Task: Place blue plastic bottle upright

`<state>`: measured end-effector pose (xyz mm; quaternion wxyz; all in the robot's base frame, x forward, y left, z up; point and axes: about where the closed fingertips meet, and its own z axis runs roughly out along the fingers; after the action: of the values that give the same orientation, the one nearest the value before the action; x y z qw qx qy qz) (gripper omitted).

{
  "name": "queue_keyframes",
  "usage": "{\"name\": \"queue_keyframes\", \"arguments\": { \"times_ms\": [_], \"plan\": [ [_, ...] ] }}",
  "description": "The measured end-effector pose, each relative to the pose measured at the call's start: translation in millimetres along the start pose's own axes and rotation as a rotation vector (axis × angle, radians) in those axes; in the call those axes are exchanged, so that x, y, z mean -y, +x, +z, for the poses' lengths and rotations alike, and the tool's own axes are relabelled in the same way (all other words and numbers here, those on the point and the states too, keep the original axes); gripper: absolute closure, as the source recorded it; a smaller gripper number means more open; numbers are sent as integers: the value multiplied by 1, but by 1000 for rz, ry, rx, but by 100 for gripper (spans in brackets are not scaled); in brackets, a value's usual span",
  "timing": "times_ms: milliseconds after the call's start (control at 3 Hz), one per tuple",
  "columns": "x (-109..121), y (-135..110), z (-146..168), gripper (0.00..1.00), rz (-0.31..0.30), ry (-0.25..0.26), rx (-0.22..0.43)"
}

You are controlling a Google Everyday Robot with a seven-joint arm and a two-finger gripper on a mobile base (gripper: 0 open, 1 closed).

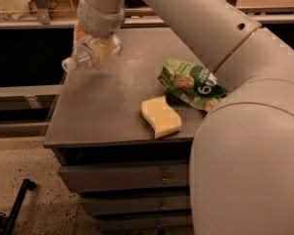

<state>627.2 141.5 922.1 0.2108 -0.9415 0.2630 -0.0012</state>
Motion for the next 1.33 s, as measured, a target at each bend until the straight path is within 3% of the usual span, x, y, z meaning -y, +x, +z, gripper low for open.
{"name": "queue_keyframes", "arguments": {
  "times_ms": [333, 667, 1000, 1333],
  "plan": [
    [8, 0, -20, 100, 116, 155, 154],
    [13, -9, -39, 100, 206, 272, 290],
    [13, -14, -50, 100, 272, 332, 357],
    [11, -14, -53, 100, 346, 352, 345]
  ]
}}
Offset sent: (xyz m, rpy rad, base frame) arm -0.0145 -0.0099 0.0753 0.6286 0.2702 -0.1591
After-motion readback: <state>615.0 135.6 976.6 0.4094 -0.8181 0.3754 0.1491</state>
